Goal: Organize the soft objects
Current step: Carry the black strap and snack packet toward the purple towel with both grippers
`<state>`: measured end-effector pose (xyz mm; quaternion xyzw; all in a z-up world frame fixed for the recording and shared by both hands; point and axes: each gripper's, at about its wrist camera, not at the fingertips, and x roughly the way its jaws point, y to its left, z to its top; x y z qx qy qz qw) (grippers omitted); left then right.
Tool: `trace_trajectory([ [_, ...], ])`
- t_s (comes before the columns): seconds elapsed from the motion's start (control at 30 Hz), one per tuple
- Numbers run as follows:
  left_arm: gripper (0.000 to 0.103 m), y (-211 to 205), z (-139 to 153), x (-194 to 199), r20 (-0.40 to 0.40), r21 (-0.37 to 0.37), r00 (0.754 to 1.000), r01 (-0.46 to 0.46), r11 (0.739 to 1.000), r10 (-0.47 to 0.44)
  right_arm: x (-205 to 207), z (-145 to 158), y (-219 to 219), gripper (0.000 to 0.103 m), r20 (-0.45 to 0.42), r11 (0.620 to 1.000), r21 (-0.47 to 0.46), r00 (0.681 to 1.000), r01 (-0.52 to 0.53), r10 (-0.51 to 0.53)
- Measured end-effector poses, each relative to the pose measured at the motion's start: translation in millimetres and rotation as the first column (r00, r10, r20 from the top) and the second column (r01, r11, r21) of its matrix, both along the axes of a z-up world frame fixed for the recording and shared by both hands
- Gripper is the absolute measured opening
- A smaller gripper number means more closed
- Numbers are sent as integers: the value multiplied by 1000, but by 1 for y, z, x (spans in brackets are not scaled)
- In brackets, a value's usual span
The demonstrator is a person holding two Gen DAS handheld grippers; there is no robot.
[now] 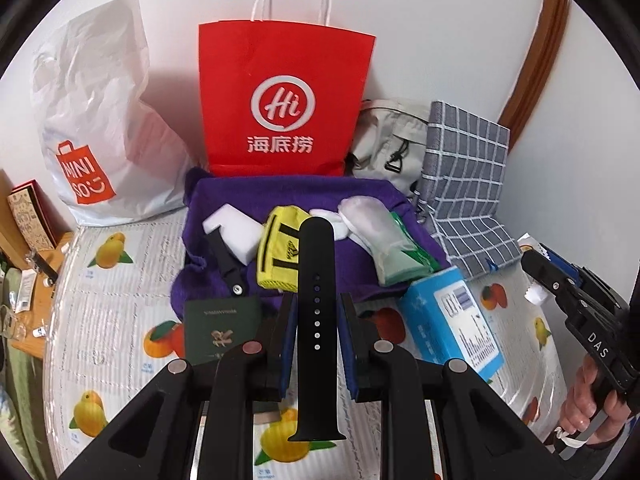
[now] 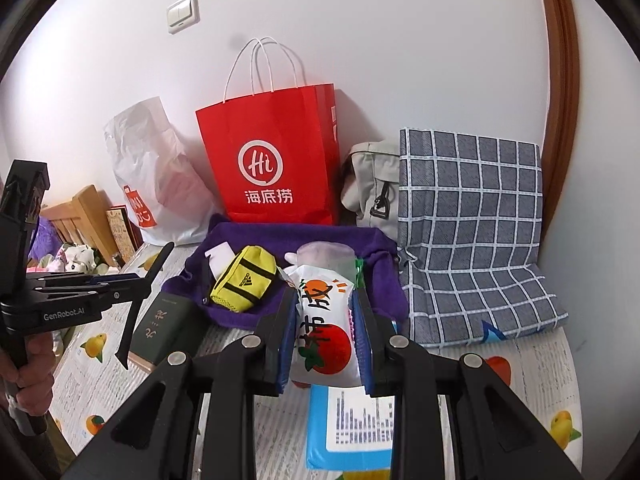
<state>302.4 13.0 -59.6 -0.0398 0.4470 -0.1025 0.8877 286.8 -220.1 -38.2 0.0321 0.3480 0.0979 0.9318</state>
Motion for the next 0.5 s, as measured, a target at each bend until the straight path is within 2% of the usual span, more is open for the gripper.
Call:
trace_trajectory([
  [0.17,19,8,0,12,2,-1,1000,-22,1000,22,16,-2,1,27,-9,999,36,1000,-7,8],
  [0.5,19,23,-5,36,-9,-5,998,-55,998,55,53,-7,4,27,-16,999,43,1000,-20,20],
])
